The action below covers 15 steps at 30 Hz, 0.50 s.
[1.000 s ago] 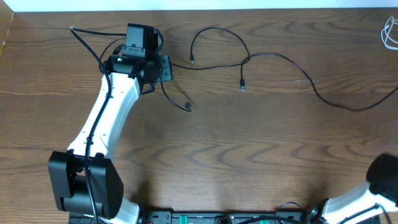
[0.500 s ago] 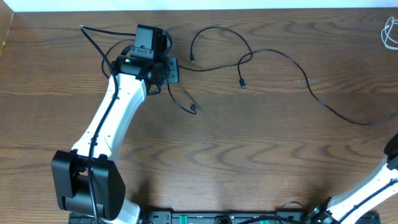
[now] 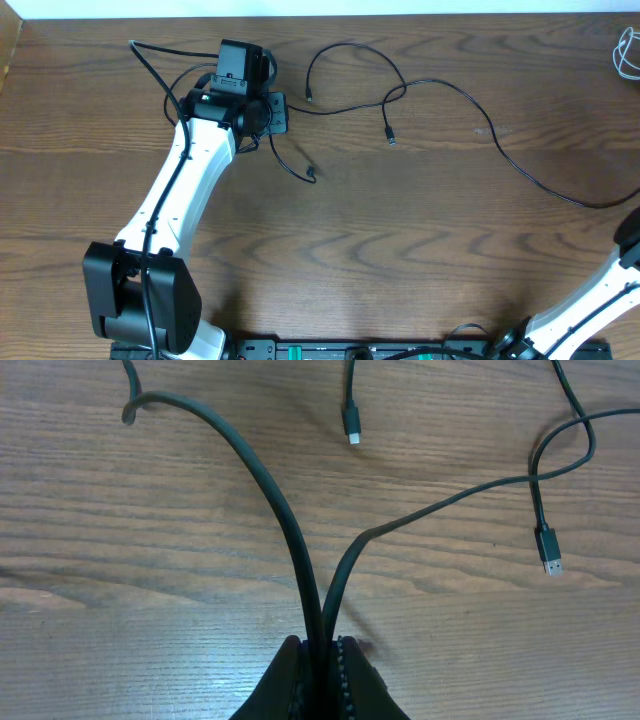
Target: Untangle cables
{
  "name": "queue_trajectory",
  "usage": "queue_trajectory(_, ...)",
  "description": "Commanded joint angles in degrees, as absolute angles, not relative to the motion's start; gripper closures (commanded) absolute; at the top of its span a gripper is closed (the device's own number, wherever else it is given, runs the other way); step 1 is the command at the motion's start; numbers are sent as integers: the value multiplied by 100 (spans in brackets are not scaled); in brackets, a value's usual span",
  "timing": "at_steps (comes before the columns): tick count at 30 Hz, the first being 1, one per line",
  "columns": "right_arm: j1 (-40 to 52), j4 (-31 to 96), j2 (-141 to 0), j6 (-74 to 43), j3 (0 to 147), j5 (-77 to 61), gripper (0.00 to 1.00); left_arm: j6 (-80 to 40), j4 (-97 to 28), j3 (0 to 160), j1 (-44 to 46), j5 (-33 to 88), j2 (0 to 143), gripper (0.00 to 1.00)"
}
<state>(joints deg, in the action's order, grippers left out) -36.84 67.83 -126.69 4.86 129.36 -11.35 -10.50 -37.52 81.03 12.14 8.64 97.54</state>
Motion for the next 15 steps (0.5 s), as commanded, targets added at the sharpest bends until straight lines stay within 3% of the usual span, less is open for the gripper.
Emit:
queue_trajectory(1, -3288, 6831, -12414, 1452, 12975, -2526, 1, -1013, -3769, 8217, 1236, 856, 9784, 93)
queue_trajectory(7, -2329, 6746, -12442, 1817, 12956, -2860, 1, -1009, -3769, 8217, 1236, 1052, 9784, 93)
queue_trajectory(15, -1125, 6254, -12801, 1872, 12951, -2257, 2, -972, -3944, 8217, 1271, 1796, 9784, 93)
